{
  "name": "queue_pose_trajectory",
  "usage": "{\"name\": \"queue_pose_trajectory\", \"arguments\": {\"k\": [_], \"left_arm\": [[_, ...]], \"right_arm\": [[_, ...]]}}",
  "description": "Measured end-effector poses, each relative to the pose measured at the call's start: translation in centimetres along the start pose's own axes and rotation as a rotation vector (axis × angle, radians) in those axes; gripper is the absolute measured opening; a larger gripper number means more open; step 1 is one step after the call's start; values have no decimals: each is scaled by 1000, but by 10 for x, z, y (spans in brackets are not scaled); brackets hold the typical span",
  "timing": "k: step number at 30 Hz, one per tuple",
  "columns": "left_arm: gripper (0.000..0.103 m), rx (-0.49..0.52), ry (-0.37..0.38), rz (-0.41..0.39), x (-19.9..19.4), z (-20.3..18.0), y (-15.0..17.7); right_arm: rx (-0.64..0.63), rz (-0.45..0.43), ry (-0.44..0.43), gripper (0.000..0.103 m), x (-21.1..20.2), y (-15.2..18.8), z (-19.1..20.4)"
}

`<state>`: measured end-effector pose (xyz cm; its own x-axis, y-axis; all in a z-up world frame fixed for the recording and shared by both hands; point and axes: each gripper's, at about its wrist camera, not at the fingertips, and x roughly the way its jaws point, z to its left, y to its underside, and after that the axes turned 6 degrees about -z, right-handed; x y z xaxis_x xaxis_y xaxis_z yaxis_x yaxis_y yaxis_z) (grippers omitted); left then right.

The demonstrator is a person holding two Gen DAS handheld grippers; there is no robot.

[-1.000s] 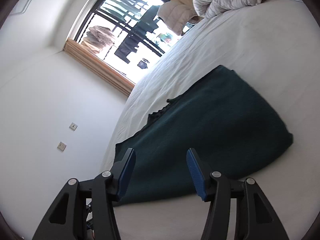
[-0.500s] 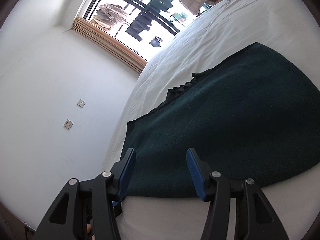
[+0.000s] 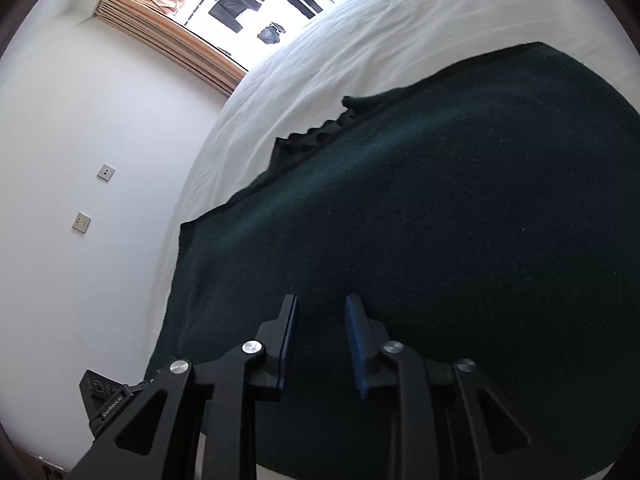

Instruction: Fold small clothes

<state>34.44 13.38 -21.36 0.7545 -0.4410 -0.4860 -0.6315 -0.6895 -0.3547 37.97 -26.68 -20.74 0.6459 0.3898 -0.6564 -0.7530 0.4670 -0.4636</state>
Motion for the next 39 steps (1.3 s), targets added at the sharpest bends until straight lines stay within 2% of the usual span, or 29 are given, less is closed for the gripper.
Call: {"name": "queue_pose_trajectory", "arguments": {"k": [2, 5, 9, 13, 14, 15, 16, 17, 18, 21, 23, 25, 28, 35, 39], "left_arm": [[8, 45, -9, -19, -2, -11, -1], [8, 130, -21, -44, -7, -34, -1], [8, 245, -24, -78, -12, -73, 3], [8, 402, -10, -95, -12, -128, 14], [8, 444, -1, -95, -10, -143, 19], [8, 496, 8, -95, -9, -160, 25], [8, 557, 17, -93, -5, -179, 34], [8, 620, 28, -87, 1, -198, 45], [8, 675, 38, -74, 6, -214, 59], [8, 856, 55, -9, 34, -252, 114], [8, 929, 46, 46, 55, -258, 151], [8, 970, 19, 94, 74, -249, 182], [8, 1025, -30, 139, 90, -230, 214], [8, 1214, -57, 74, 88, -231, 243], [8, 1279, -55, 66, 84, -227, 250]], "right_arm": [[13, 3, 2, 0, 2, 1, -10], [57, 3, -56, 0, 3, 2, -24], [25, -13, -65, 0, 0, 5, -25], [66, -8, -129, 0, -12, 2, -31], [77, -22, -147, 10, -22, -1, -33], [85, -60, -181, 28, -37, -6, -37], [90, -104, -213, 38, -52, -11, -42], [102, -135, -234, 53, -65, -17, -49], [124, -147, -251, 58, -75, -25, -58], [203, -114, -314, 60, -89, -42, -89], [234, -78, -316, 60, -91, -46, -106], [261, -45, -356, 60, -89, -46, -116], [272, -15, -371, 60, -82, -48, -120], [157, 50, -263, 62, -72, -64, -92], [69, 101, -212, 64, -60, -75, -69]]}}
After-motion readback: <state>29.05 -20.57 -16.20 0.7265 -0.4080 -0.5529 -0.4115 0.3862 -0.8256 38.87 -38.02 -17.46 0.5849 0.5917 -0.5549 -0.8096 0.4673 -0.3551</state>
